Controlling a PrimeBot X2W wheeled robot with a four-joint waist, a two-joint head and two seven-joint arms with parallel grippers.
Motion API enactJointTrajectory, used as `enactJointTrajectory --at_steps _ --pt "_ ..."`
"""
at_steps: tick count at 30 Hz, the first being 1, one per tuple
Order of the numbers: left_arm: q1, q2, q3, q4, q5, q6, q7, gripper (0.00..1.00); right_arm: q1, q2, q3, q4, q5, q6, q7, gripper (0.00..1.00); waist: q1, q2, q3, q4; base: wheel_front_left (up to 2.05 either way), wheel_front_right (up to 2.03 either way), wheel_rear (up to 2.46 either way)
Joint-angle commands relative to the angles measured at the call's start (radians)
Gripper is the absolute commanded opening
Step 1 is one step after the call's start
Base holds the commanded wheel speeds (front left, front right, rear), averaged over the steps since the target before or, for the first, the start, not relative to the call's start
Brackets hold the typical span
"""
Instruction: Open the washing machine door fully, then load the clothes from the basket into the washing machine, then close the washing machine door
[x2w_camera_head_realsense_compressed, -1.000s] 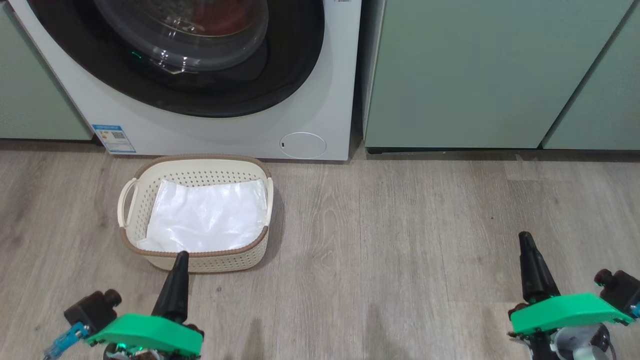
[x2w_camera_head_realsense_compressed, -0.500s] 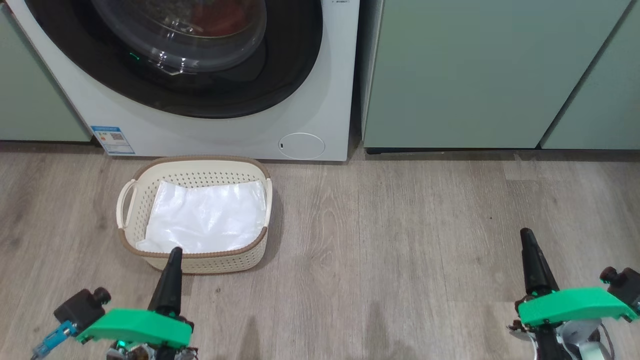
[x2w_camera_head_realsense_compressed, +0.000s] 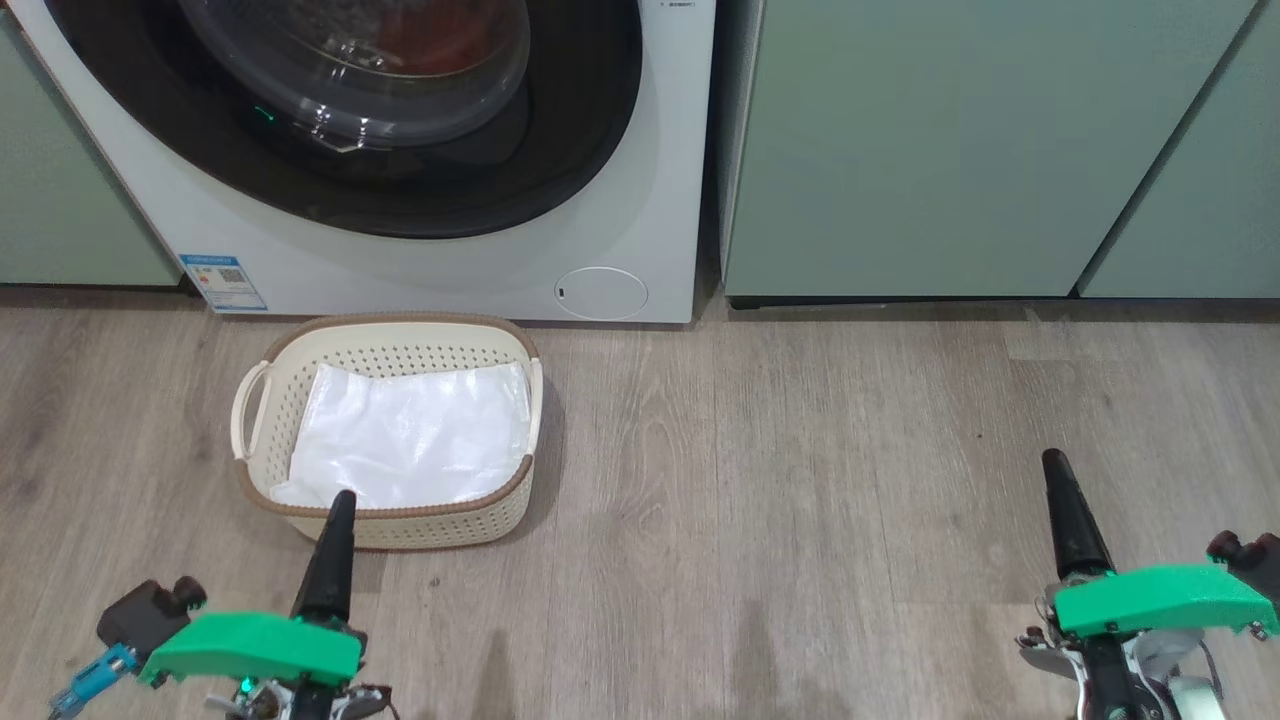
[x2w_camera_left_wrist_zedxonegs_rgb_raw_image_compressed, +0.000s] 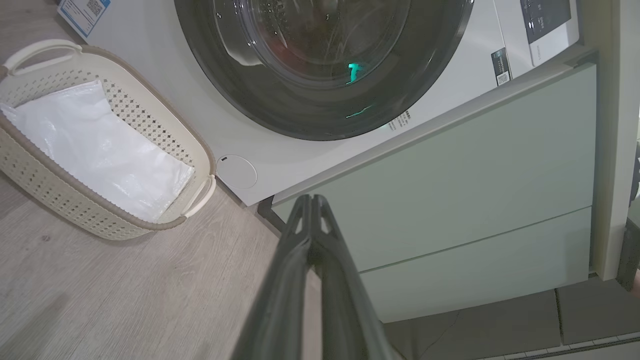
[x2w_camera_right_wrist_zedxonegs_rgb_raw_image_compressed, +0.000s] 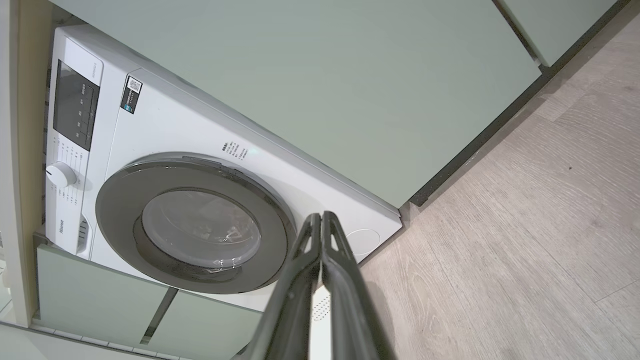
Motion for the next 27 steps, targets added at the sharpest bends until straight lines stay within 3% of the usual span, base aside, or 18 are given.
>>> enactJointTrajectory --at_steps 1,27 --pt "-0.060 0.017 0.031 -0.025 -0.034 -0.006 0.011 0.00 -0.048 -0.019 0.006 -0.027 0.038 0.000 0.010 0.00 0.0000 0.0000 0.000 -0.001 0.00 0.00 0.00" --pt "-0.092 0.020 0.069 -0.005 -0.288 -0.008 0.085 0.00 -0.080 -0.019 -0.007 -0.007 0.306 0.000 0.083 0.00 0.0000 0.0000 -0.004 -0.008 0.00 0.00 0.00"
